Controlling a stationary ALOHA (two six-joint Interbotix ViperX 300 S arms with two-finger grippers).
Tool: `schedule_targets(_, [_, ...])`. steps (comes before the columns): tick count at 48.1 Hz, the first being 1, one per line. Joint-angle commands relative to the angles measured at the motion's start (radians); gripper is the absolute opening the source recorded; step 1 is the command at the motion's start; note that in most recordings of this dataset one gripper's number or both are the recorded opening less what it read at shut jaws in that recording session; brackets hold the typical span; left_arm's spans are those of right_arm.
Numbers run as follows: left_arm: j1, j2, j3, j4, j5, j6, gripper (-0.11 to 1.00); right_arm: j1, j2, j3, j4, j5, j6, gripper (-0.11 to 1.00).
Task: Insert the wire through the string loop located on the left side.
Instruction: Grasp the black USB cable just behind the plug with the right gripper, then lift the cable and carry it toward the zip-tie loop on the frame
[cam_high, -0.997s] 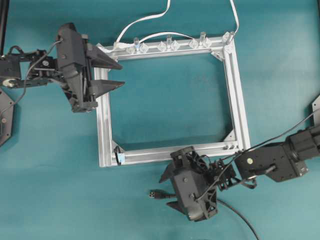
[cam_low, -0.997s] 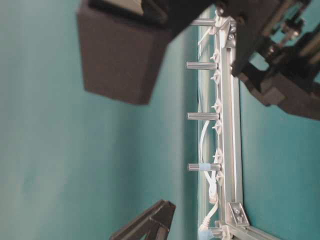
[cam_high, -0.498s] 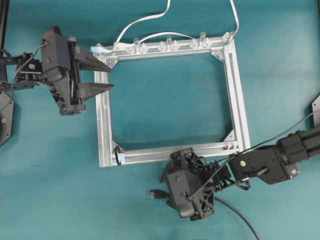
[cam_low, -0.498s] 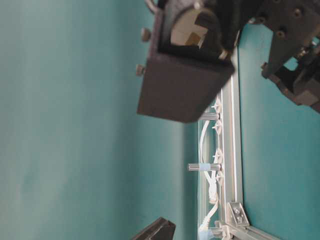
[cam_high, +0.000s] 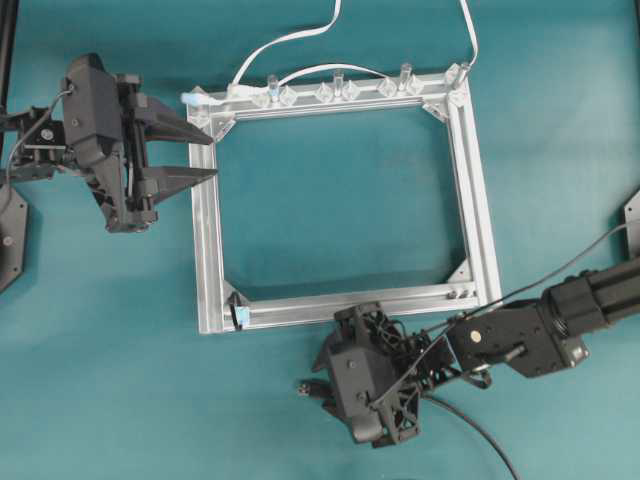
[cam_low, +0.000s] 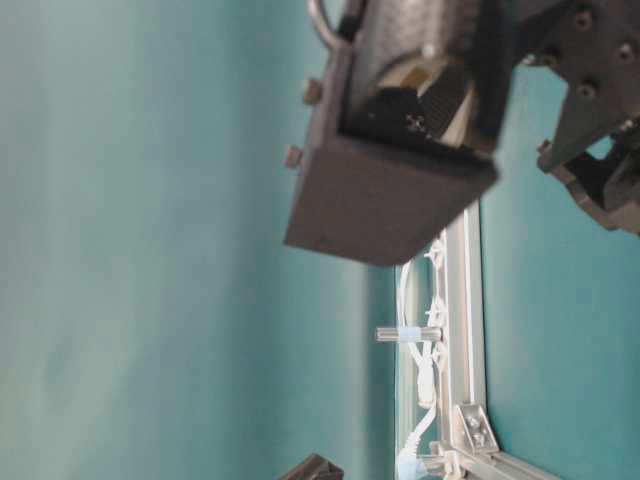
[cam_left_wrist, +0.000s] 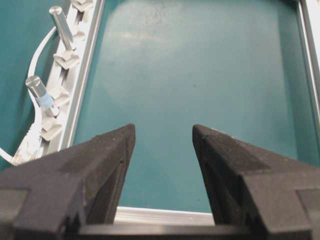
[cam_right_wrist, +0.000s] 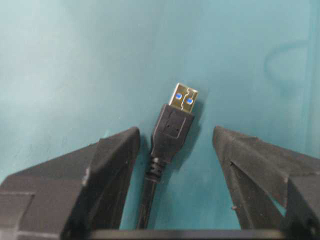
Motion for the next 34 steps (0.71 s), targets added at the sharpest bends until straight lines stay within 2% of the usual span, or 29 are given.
schedule_targets(1, [-0.003,-0.008,-0.009,0.003,-0.005,0.008,0.58,0.018,-0.005,-0.008,0.002,0.044,0.006,0.72])
schedule_targets(4, [-0.003,-0.008,-0.009,0.003,-0.005,0.008,0.58,0.021,-0.005,-0.006,0.002,0.067,0.021,0.66])
schedule_targets(9, [-0.003,-0.009,-0.009,0.003,-0.005,0.006,0.58,0.026,-0.006,-0.008,0.002,0.084,0.055,0.51])
schedule_targets(17, [-0.005,-0.008,-0.009,0.003,-0.005,0.006,0.58,0.031,-0.015,-0.008,-0.006,0.086,0.083,0.4])
schedule_targets(22, [-0.005,-0.009,-0.009,0.003,-0.005,0.006,0.58,0.031,-0.021,-0.008,-0.012,0.086,0.083,0.36])
schedule_targets(27, [-0.005,-0.008,-0.009,0.003,-0.003,0.006,0.58,0.031,-0.031,-0.008,-0.034,0.081,0.083,0.27])
schedule_targets(34, [-0.005,-0.008,-0.012,0.003,-0.002,0.006,0.58,0.031,-0.046,-0.008,-0.071,0.08,0.083,0.27])
